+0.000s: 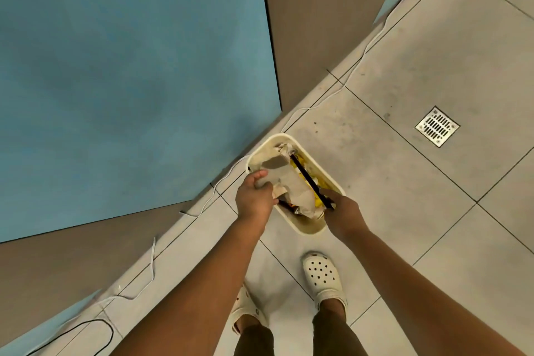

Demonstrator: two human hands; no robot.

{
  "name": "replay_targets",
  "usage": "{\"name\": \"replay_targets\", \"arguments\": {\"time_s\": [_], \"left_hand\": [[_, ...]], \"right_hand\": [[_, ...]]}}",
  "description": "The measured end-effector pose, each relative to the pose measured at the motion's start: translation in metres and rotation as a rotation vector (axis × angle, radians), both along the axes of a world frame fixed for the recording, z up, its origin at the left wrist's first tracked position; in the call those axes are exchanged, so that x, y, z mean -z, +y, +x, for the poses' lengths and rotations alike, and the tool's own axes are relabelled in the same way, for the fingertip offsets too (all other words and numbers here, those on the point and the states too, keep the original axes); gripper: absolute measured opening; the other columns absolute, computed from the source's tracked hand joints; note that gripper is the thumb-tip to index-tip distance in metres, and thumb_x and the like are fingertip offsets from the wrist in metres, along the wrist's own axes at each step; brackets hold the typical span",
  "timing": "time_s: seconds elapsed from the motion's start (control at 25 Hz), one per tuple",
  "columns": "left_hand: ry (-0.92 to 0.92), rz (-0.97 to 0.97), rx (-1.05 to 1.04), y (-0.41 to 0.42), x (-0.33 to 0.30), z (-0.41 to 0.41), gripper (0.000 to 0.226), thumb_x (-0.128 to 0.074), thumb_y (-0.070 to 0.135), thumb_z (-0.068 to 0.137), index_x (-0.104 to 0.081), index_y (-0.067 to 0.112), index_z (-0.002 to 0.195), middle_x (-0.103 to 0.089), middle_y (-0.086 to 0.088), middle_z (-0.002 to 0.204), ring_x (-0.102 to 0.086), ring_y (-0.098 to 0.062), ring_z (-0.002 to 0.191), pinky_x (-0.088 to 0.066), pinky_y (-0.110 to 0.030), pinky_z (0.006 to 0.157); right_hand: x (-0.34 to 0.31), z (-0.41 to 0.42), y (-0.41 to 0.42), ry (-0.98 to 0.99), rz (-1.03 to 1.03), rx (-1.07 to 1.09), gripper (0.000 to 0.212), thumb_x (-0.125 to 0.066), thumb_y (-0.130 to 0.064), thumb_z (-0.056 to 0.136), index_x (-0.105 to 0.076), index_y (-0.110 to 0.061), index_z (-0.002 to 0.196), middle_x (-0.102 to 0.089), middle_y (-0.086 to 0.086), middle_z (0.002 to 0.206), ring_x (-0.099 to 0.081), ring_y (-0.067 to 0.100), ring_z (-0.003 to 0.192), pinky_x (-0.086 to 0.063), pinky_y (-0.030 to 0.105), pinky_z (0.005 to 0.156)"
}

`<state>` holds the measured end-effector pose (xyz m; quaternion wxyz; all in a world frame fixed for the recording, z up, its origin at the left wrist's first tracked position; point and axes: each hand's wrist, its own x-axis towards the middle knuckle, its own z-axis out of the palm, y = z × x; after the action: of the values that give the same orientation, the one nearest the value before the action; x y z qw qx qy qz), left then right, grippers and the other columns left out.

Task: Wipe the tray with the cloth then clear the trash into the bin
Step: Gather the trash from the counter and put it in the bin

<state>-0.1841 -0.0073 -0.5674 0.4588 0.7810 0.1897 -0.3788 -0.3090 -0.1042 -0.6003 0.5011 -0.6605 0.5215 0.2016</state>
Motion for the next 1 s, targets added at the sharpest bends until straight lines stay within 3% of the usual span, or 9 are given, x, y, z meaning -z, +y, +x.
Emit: {"name": "replay_targets", "arguments": {"time_s": [0.12, 0.2, 0.28, 0.36, 0.52, 0.68, 0.84, 1.0], "left_hand": [[0.015, 0.095, 0.141, -0.012, 0.033, 0.006, 0.031, -0.050, 0.006, 0.087, -0.061, 0.020, 0.112, -0.060, -0.007, 0.121, -0.060, -0.026, 0.100, -0.055, -0.039, 0.085], [-0.004, 0.189, 0.393, -0.019, 0.057, 0.010, 0.044, -0.052, 0.015, 0.087, -0.051, 0.019, 0.131, -0.050, -0.007, 0.137, -0.053, -0.027, 0.118, -0.043, -0.035, 0.103], [-0.023, 0.289, 0.658, -0.025, 0.075, 0.012, 0.055, -0.052, 0.021, 0.091, -0.033, 0.016, 0.143, -0.034, -0.007, 0.148, -0.038, -0.026, 0.133, -0.033, -0.030, 0.107], [-0.036, 0.330, 0.784, -0.029, 0.090, 0.014, 0.060, -0.049, 0.024, 0.094, -0.024, 0.016, 0.147, -0.023, -0.008, 0.152, -0.028, -0.025, 0.139, -0.028, -0.031, 0.110], [0.020, 0.404, 0.965, -0.037, 0.108, 0.011, 0.062, -0.046, 0.021, 0.092, -0.020, 0.019, 0.148, -0.022, -0.012, 0.151, -0.027, -0.029, 0.138, -0.031, -0.035, 0.108], [0.007, 0.315, 0.783, -0.038, 0.089, 0.007, 0.050, -0.048, 0.016, 0.089, -0.042, 0.024, 0.139, -0.026, -0.010, 0.145, -0.041, -0.027, 0.128, -0.038, -0.028, 0.099], [-0.129, 0.242, 0.649, -0.017, 0.043, 0.005, 0.038, -0.054, 0.014, 0.088, -0.055, 0.020, 0.126, -0.033, -0.006, 0.143, -0.047, -0.020, 0.121, -0.036, -0.017, 0.088], [-0.186, 0.076, 0.437, 0.006, -0.006, 0.014, 0.025, -0.055, 0.006, 0.086, -0.064, 0.025, 0.100, -0.058, -0.001, 0.114, -0.056, -0.013, 0.080, -0.043, -0.021, 0.072]], "right_hand": [[0.029, 0.015, -0.003, -0.008, 0.001, -0.001, 0.036, -0.040, 0.003, 0.089, -0.061, -0.008, 0.116, -0.061, 0.011, 0.107, -0.057, 0.028, 0.102, -0.037, 0.018, 0.071], [0.053, 0.024, -0.004, 0.020, -0.020, -0.017, 0.030, -0.040, -0.002, 0.092, -0.063, -0.008, 0.110, -0.063, 0.010, 0.106, -0.056, 0.026, 0.103, -0.036, 0.019, 0.078], [0.074, 0.027, -0.002, 0.086, -0.027, -0.056, 0.036, -0.040, -0.006, 0.095, -0.054, -0.015, 0.126, -0.059, 0.006, 0.119, -0.053, 0.021, 0.105, -0.038, 0.021, 0.089], [0.087, 0.026, 0.001, 0.144, -0.061, -0.149, 0.047, -0.040, -0.005, 0.093, -0.039, -0.017, 0.138, -0.053, 0.008, 0.129, -0.051, 0.024, 0.115, -0.040, 0.028, 0.098], [0.085, 0.017, 0.022, 0.037, -0.154, -0.076, 0.060, -0.043, -0.003, 0.087, -0.025, -0.010, 0.144, -0.035, 0.011, 0.144, -0.031, 0.027, 0.133, -0.030, 0.033, 0.110], [0.064, 0.002, 0.043, -0.097, -0.196, -0.001, 0.059, -0.046, -0.005, 0.089, -0.027, -0.013, 0.144, -0.022, 0.004, 0.152, -0.026, 0.021, 0.139, -0.027, 0.028, 0.111], [0.035, -0.008, 0.052, -0.141, -0.271, -0.004, 0.053, -0.048, -0.002, 0.086, -0.040, -0.014, 0.137, -0.032, 0.004, 0.145, -0.032, 0.023, 0.132, -0.027, 0.023, 0.106], [0.001, -0.023, 0.058, -0.110, -0.217, -0.052, 0.046, -0.050, -0.004, 0.086, -0.047, -0.017, 0.131, -0.038, 0.002, 0.141, -0.046, 0.026, 0.120, -0.040, 0.027, 0.092]]}}
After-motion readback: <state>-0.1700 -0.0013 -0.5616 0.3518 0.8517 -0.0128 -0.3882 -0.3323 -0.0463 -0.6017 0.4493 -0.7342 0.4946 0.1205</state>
